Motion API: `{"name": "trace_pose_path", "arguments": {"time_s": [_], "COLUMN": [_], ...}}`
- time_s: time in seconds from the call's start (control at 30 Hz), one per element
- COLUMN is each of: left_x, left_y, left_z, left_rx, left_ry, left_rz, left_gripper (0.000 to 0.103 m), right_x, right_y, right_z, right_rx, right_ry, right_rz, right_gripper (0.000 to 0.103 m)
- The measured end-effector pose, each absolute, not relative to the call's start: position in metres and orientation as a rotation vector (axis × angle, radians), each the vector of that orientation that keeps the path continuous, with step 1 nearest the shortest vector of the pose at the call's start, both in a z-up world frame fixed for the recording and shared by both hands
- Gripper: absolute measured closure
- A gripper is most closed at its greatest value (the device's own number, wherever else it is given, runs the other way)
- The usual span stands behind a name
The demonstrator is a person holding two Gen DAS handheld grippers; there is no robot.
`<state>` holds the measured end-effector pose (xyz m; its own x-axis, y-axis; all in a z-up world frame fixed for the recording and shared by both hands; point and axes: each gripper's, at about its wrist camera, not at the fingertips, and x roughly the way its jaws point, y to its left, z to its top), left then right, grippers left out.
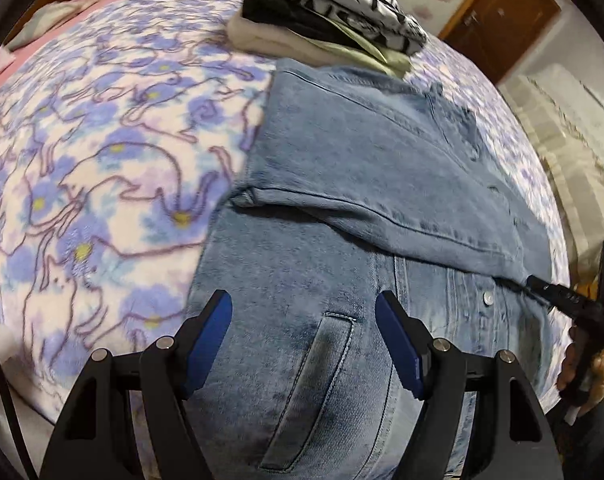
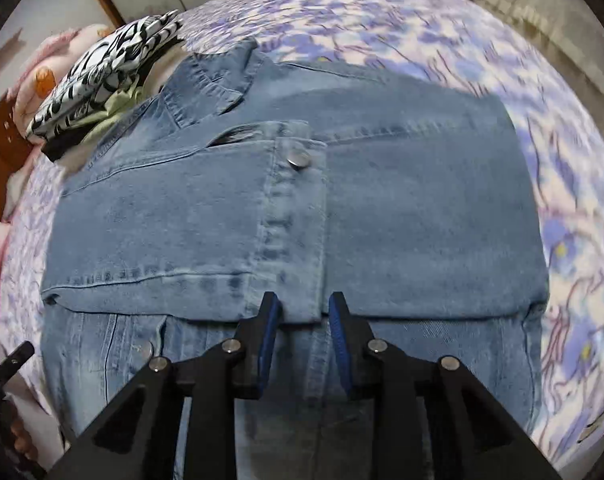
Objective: Fold large clothes
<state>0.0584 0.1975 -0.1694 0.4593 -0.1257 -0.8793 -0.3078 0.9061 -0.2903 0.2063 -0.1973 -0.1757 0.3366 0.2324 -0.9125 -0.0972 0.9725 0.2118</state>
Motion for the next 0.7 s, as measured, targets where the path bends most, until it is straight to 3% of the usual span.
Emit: {"name": "trace_pose_path", "arguments": {"time_s": [0.2, 0.47, 0.53, 0.7], "left_x": [0.096, 0.178, 0.195, 0.232], "left_y": [0.196, 0.23, 0.239, 0.251], "left_z": [-0.171, -0.176, -0.185, -0.213], "left_rx": [-0.359, -0.342, -0.348, -0.349], "left_ry": [1.118, 1.122, 1.142, 1.205], "left_rz": [0.1, 0.129, 0.142, 0.168], "left_gripper": [0.03, 0.03, 0.03, 0.03], "right_x": [0.237, 0.293, 0.3, 0.312], "right_y": [-0.223, -0.216, -0.21, -0.173], "right_z": [-0.171, -0.207, -0.208, -0.207], "right_rx": [0.299, 0.348, 0.371, 0.202], "right_ry": [1.155, 1.225, 1.212, 1.201], "right_rz": [0.252, 0.328, 0.375, 0.395], "right_gripper": [0.07, 0.069, 0.062, 0.059]}}
